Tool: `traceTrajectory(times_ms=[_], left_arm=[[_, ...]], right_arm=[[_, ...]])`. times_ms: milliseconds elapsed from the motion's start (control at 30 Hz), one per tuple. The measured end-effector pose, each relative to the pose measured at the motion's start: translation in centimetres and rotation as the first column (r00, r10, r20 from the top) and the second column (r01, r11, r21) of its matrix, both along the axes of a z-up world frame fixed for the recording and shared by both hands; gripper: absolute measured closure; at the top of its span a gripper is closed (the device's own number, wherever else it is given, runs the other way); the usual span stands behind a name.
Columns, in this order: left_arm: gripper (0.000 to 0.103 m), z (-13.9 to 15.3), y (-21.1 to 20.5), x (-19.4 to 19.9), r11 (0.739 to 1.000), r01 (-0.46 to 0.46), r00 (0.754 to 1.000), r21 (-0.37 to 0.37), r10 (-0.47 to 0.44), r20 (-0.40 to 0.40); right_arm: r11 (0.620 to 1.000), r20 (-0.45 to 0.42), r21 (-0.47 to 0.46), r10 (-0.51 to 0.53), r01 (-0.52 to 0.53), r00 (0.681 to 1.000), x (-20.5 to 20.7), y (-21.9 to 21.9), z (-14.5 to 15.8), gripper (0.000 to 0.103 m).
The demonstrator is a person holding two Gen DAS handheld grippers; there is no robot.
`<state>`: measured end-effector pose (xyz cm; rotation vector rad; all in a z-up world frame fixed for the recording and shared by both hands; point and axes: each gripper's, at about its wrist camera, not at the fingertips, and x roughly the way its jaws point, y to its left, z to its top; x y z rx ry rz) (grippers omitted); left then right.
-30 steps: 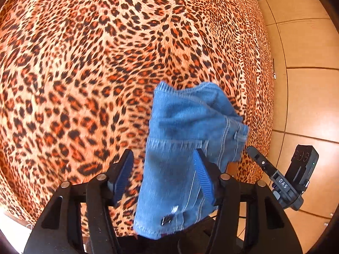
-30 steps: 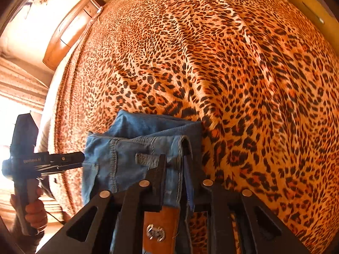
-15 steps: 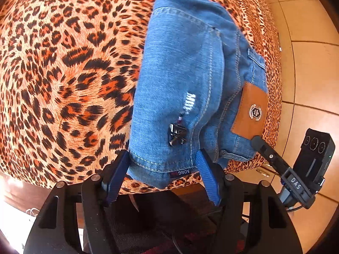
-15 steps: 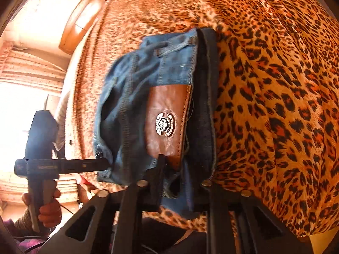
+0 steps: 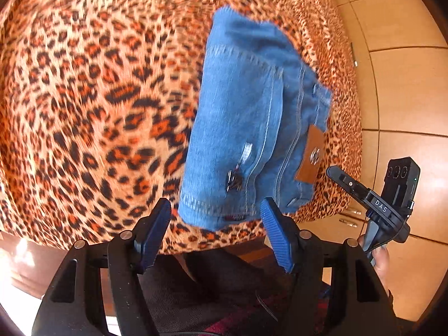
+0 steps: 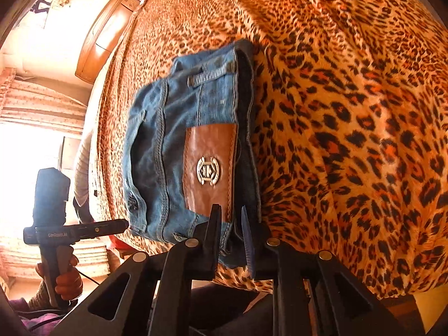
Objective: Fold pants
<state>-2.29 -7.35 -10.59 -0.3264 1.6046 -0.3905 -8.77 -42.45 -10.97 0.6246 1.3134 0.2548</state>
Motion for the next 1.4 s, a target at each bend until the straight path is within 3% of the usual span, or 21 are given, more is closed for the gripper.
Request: traceTrajectory(times_ms=[67, 167, 267, 333, 433, 500, 567, 667, 733, 800, 900, 1167, 1200, 1233, 1300, 1333, 1367, 1400], left_arm=[[0.037, 0.9, -0.4, 2.5, 1.0, -0.014, 0.998, 0.01, 0.013, 0.054], [0.036, 0.5, -2.1, 7.2, 0.998, -0.025, 0.996, 0.063, 0.019, 0.089], [0.036, -1.3, -2.7, 11.2, 0.994, -0.085, 0.996, 0.071, 0.083, 0.036], [0.036, -2.3, -2.9, 13.1, 0.991, -0.129, 0.992, 0.036, 0.129, -0.003], [0.037, -3.3, -4.1, 14.8, 0.991, -0.115, 0.993, 0.072, 0.116, -0.011], [0.037, -3.4, -4.7, 15.4, 0.99, -0.096, 0.995, 0.107, 0.098, -0.014], [0.037, -3.1, -4.0, 15.7, 0.989, -0.141, 0.989, 0.036, 0.142, -0.038], [0.036, -1.7, -1.4, 14.3, 0.981, -0.188, 0.982, -0.05, 0.187, -0.014], [0.033, -1.9, -0.7, 11.7, 0.986, -0.162, 0.987, -0.048, 0.161, -0.024], [0.033, -3.3, -1.3, 9.5, 0.99, -0.136, 0.989, -0.046, 0.133, -0.062], [0.033, -5.4, -1.5, 6.8, 0.986, -0.149, 0.982, -0.072, 0.139, -0.127], [0.033, -6.3, -2.2, 4.6, 0.959, -0.255, 0.96, -0.123, 0.236, -0.15], [0.034, -6.3, -2.0, 4.4, 0.956, -0.263, 0.958, -0.127, 0.244, -0.148], [0.038, -6.2, -2.0, 4.2, 0.955, -0.269, 0.957, -0.126, 0.25, -0.148], [0.045, -5.7, -2.0, 3.1, 0.948, -0.285, 0.953, -0.139, 0.264, -0.15], [0.045, -5.5, -2.4, 2.6, 0.949, -0.28, 0.955, -0.145, 0.261, -0.14], [0.046, -5.4, -2.6, 2.2, 0.951, -0.276, 0.958, -0.141, 0.259, -0.124], [0.046, -5.5, -2.7, 2.1, 0.95, -0.282, 0.955, -0.137, 0.265, -0.131]], right_arm=[[0.999, 0.03, 0.001, -0.052, 0.052, 0.998, 1.4, -1.3, 0.8, 0.07], [0.996, 0.045, 0.002, -0.094, 0.094, 0.995, 4.5, -2.1, 0.8, 0.067], [0.99, 0.021, 0.016, -0.138, 0.138, 0.99, 7.6, -2.1, -0.4, 0.067], [0.989, 0.019, -0.023, -0.148, 0.148, 0.989, 9.2, -1.5, -0.9, 0.067], [0.989, -0.015, -0.052, -0.14, 0.139, 0.99, 10.7, -0.5, -2.1, 0.059], [0.989, -0.017, -0.088, -0.119, 0.117, 0.993, 11.0, -0.1, -2.2, 0.06], [0.971, 0.01, -0.206, -0.125, 0.124, 0.992, 11.3, 0.4, -0.9, 0.059], [0.977, 0.126, -0.199, -0.053, 0.077, 0.991, 12.9, 1.7, 2.1, 0.059], [0.984, 0.152, -0.169, 0.073, -0.047, 0.986, 15.0, 3.5, 3.3, 0.052], [0.967, 0.15, -0.153, 0.228, -0.205, 0.962, 17.6, 6.2, 3.9, 0.052], [0.9, 0.091, -0.124, 0.429, -0.417, 0.899, 20.9, 11.7, 3.2, 0.048], [0.673, -0.099, -0.221, 0.704, -0.706, 0.703, 23.2, 21.1, -1.2, 0.048], [0.641, -0.106, -0.232, 0.731, -0.731, 0.674, 23.1, 22.0, -1.3, 0.053], [0.608, -0.107, -0.23, 0.76, -0.76, 0.641, 23.0, 23.0, -1.3, 0.079], [0.547, -0.114, -0.297, 0.794, -0.783, 0.597, 22.3, 24.6, -0.4, 0.081], [0.546, -0.096, -0.288, 0.801, -0.787, 0.59, 21.9, 24.6, 0.5, 0.086], [0.561, -0.089, -0.277, 0.793, -0.78, 0.602, 22.2, 24.0, 1.2, 0.093], [0.583, -0.096, -0.282, 0.773, -0.762, 0.627, 22.7, 23.3, 1.3, 0.094]])
